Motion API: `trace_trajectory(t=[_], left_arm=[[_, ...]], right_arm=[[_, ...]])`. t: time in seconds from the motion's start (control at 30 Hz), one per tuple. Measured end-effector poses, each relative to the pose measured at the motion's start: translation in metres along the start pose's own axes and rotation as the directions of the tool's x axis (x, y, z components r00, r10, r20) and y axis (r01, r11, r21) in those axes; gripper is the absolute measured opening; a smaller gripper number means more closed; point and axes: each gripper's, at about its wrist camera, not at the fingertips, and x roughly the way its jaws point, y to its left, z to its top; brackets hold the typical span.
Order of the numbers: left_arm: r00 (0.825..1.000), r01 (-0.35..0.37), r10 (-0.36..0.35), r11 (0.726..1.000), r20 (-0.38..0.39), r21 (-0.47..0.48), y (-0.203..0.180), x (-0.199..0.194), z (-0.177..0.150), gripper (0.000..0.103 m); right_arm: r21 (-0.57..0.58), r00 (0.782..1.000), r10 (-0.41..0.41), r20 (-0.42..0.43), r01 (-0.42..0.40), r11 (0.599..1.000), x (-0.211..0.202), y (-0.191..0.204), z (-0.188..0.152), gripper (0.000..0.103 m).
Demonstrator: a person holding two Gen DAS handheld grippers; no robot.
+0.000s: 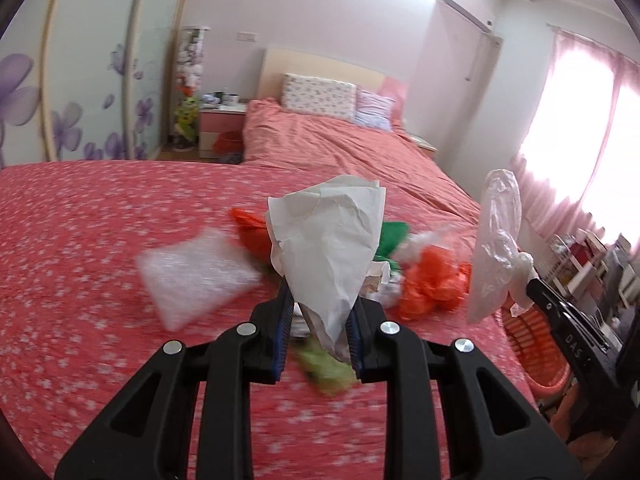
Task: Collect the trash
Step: 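Carry both items over the orange basket and open both tools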
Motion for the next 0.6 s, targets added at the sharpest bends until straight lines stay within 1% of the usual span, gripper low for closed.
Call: trace_trajectory(t=[0.17, 0.3, 0.4, 0.6], left_arm=[[0.997, 0.077, -0.076, 0.997, -0.023, 0.033, -0.034, 0.013, -0.006, 0.025], [0.99, 0.137, -0.135, 0.989, -0.048, 0.059, -0.064, 0.025, -0.012, 0.025], [0.982, 0.179, -0.174, 0.981, -0.07, 0.073, -0.086, 0.033, -0.018, 0.025], [0.963, 0.256, -0.244, 0.96, -0.113, 0.111, -0.133, 0.049, -0.03, 0.025]], right_arm=[[0.032, 0.995, -0.099, 0.011, 0.098, 0.995, -0.005, -0.035, -0.008, 0.007], [0.061, 0.982, -0.185, 0.023, 0.184, 0.981, -0.012, -0.069, -0.013, 0.008], [0.089, 0.973, -0.23, 0.022, 0.227, 0.97, -0.013, -0.094, -0.017, 0.008], [0.171, 0.957, -0.291, 0.002, 0.286, 0.943, -0.013, -0.142, -0.025, 0.008]])
